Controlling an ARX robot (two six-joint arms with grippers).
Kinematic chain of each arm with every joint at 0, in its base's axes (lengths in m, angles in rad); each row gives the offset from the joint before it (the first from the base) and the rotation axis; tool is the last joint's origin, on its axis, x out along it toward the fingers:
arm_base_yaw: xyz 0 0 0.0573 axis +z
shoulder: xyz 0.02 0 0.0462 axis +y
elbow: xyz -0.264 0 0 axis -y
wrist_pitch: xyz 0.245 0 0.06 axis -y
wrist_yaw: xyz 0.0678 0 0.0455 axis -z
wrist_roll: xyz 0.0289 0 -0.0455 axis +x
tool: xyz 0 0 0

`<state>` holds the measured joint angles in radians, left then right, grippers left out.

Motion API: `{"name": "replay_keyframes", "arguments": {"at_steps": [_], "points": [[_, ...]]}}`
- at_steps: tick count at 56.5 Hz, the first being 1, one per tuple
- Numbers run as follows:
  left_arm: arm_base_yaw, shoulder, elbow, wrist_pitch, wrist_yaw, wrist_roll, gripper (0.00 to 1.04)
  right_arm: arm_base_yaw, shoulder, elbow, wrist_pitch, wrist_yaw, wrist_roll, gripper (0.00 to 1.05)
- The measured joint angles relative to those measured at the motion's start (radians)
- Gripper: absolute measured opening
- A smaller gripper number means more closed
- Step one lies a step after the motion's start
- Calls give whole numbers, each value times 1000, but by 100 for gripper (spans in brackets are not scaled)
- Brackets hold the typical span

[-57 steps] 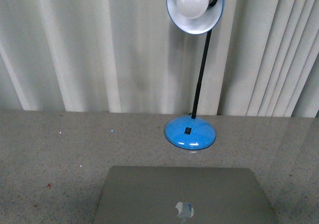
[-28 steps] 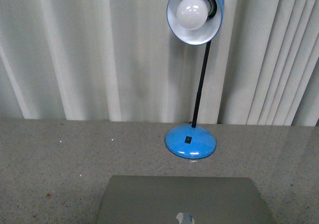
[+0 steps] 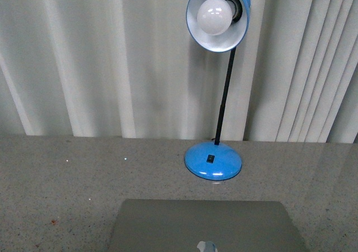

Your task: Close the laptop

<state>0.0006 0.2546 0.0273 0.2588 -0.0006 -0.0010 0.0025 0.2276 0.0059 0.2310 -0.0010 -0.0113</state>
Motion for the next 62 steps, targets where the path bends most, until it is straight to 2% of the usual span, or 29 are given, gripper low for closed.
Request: {"name": "replay_keyframes", "arguments": {"at_steps": [9,12,14,18,20,45,47,50,62], "points": [[0,-60,0,-61,0,0,4,0,-55,0,-56,0,0,3],[0,-77,0,-77,0,0,4,0,-159,0,-194,-1,0,3],[0,-105,0,-105,0,0,4,0,-188,0,-222,-1,0,3],[0,-196,0,-234,0,0,4,0,-222,0,-225,0,0,3],[0,-223,0,-251,0,0,4,0,-223,0,-227,-1,0,3],[0,-251,0,-258,0,0,4,0,-224,0,-230,-1,0,3],[0,-251,0,-258,0,-1,7,0,-224,0,-230,-1,0,6],[0,-251,0,-258,0,-1,22,0,-224,0,-230,-1,0,18],[0,-251,0,-258,0,-1,57,0,-224,0,-230,-1,0,55]]}}
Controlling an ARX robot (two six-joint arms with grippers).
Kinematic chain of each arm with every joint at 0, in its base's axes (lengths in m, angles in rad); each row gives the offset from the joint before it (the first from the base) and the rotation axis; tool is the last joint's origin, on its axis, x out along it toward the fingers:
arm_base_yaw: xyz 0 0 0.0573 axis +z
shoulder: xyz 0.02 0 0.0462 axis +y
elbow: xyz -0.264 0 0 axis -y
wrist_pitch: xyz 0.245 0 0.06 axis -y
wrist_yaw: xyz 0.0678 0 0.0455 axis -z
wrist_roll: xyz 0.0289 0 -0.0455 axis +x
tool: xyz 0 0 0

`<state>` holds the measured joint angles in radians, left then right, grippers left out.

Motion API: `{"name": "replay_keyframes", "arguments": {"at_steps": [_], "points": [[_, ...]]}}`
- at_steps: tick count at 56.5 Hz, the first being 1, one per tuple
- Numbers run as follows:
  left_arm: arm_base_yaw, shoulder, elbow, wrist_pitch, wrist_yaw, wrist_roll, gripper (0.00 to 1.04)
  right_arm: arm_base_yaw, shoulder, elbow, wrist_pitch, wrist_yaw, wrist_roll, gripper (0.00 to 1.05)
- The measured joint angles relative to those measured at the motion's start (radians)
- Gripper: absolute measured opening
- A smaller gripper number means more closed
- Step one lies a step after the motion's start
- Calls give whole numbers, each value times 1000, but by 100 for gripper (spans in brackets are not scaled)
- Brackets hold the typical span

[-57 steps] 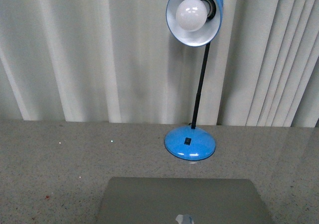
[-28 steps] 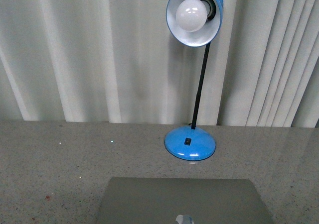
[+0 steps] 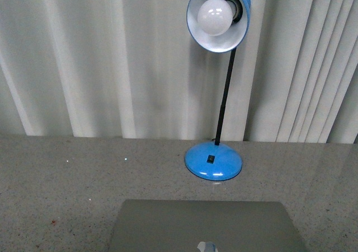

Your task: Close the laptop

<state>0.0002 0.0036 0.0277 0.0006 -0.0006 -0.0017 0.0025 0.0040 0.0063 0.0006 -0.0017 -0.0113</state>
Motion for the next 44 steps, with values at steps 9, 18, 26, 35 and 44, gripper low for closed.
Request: {"name": "replay_keyframes", "arguments": {"at_steps": [9,18,26,35,44], "points": [[0,0,0,0,0,0,86,0,0,0,0,0,0,81],[0,0,0,0,0,0,97,0,0,0,0,0,0,97],[0,0,0,0,0,0,98,0,0,0,0,0,0,97],[0,0,0,0,0,0,98,0,0,0,0,0,0,97],[0,0,0,0,0,0,98,0,0,0,0,0,0,97]]}}
